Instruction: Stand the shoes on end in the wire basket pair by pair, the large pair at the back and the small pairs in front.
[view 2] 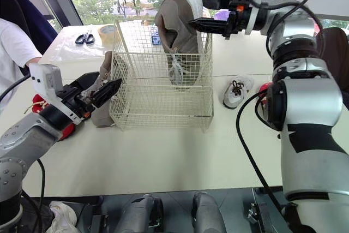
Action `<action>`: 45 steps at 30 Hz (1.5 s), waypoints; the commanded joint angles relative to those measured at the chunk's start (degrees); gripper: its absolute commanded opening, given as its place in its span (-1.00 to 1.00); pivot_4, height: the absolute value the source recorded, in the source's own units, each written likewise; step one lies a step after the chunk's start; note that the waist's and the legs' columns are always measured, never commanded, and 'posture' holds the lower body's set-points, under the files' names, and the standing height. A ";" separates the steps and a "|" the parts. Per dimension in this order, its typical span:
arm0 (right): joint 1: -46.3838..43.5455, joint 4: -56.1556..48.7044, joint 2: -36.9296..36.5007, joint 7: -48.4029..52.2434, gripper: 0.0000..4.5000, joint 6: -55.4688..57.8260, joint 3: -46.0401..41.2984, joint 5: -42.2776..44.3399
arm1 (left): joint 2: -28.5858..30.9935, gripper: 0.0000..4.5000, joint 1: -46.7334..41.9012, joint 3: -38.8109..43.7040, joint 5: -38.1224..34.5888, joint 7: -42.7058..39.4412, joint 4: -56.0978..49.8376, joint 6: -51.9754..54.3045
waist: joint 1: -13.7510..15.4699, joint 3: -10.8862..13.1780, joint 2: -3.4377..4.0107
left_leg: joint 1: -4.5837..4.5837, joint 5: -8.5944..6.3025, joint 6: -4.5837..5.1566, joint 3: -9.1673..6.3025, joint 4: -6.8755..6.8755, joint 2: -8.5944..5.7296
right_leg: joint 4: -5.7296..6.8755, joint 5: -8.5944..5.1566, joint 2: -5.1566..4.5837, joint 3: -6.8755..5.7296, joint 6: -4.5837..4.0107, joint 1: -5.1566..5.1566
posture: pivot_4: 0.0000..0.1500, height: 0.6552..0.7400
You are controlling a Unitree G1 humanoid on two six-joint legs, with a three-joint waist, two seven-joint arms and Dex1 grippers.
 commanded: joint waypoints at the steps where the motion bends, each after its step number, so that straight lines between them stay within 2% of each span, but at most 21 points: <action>1: -1.69 -2.30 -3.41 2.22 0.96 0.99 -1.16 -0.98 | 0.48 1.00 -0.47 1.27 -0.57 -0.61 -0.09 -0.09 | 0.01 0.00 0.00 | 0.00 0.00 0.00 0.00 0.00 0.00 | 0.00 0.00 0.00 0.00 0.00 0.00 | 1.00 1.00; 8: 2.05 -5.44 -8.75 0.52 0.96 1.56 -4.75 0.44 | 3.44 1.00 -4.97 7.99 -6.44 2.44 5.29 0.98 | -0.01 0.00 -0.01 | 0.00 0.00 0.00 -0.01 0.00 0.00 | 0.01 0.00 0.00 0.00 0.00 -0.01 | 1.00 1.00; 11: 4.83 -11.49 -11.23 0.07 0.96 5.44 -7.51 2.99 | 10.56 1.00 -11.05 8.13 -2.84 6.43 12.35 5.90 | 0.10 0.01 -0.01 | 0.01 0.00 0.00 -0.03 0.00 0.00 | 0.03 0.00 0.00 -0.01 0.00 0.00 | 1.00 1.00; 14: 10.30 -26.95 -12.16 1.00 0.96 18.64 -9.40 8.94 | 17.57 1.00 -17.32 4.69 -2.12 3.92 20.43 12.64 | 0.04 0.03 0.03 | 0.01 0.01 -0.01 0.00 -0.01 0.00 | 0.06 0.00 0.01 -0.01 0.01 -0.04 | 1.00 1.00; 17: 25.75 -59.69 -13.03 0.86 0.96 38.66 -9.82 22.95 | 21.92 1.00 -25.63 -3.45 4.21 -3.97 31.38 16.16 | 0.16 -0.01 -0.01 | 0.02 0.02 -0.02 0.00 -0.07 0.01 | 0.07 -0.02 0.01 -0.02 0.05 -0.03 | 1.00 1.00; 20: 38.21 -84.07 -11.47 -7.02 0.96 47.94 -9.38 31.52 | 20.03 1.00 -34.94 -8.83 9.68 -11.30 45.36 16.22 | 0.34 -0.03 -0.02 | 0.09 0.05 -0.09 -0.10 -0.06 0.01 | 0.14 -0.06 0.04 -0.11 0.10 0.06 | 1.00 1.00; 25: 49.52 -101.49 -8.58 -19.16 0.96 53.21 -7.79 36.46 | 15.91 1.00 -46.79 -19.00 22.79 -23.82 62.31 11.42 | 0.41 -0.04 -0.08 | 0.07 0.09 -0.13 -0.06 0.04 -0.06 | 0.15 -0.05 0.05 -0.10 0.09 0.06 | 1.00 1.00; 31: 52.05 -107.24 -6.87 -30.58 0.96 54.75 -8.23 39.40 | 9.34 1.00 -54.10 -27.69 37.24 -35.97 79.47 2.61 | 1.26 -0.06 -0.14 | 0.05 0.01 0.00 0.05 0.06 -0.06 | 0.10 -0.05 0.04 -0.05 0.09 0.02 | 1.00 1.00; 38: 51.34 -107.79 -5.41 -38.26 0.96 54.06 -7.98 43.21 | -0.09 1.00 -59.26 -28.64 48.17 -40.84 98.27 -10.57 | 1.50 -0.05 -0.26 | -0.02 -0.18 0.36 0.05 0.14 -0.06 | 0.12 -0.04 0.04 -0.06 0.08 0.00 | 1.00 1.00; 41: 51.62 -107.57 -6.27 -39.28 1.00 53.41 -7.48 43.15 | -1.84 0.63 -60.65 -27.89 51.30 -40.80 101.54 -12.54 | 1.42 -0.06 -0.27 | 0.00 -0.22 0.43 0.05 0.15 -0.06 | 0.13 -0.04 0.00 -0.05 0.09 0.01 | 1.00 1.00; 45: 52.01 -107.22 -6.69 -39.95 1.00 52.70 -7.03 43.23 | -2.66 -0.26 -62.14 -25.64 52.61 -42.28 102.23 -12.31 | 1.54 -0.06 -0.28 | 0.00 -0.22 0.44 0.00 0.16 -0.05 | 0.16 -0.04 0.00 -0.06 0.09 0.02 | 1.00 1.00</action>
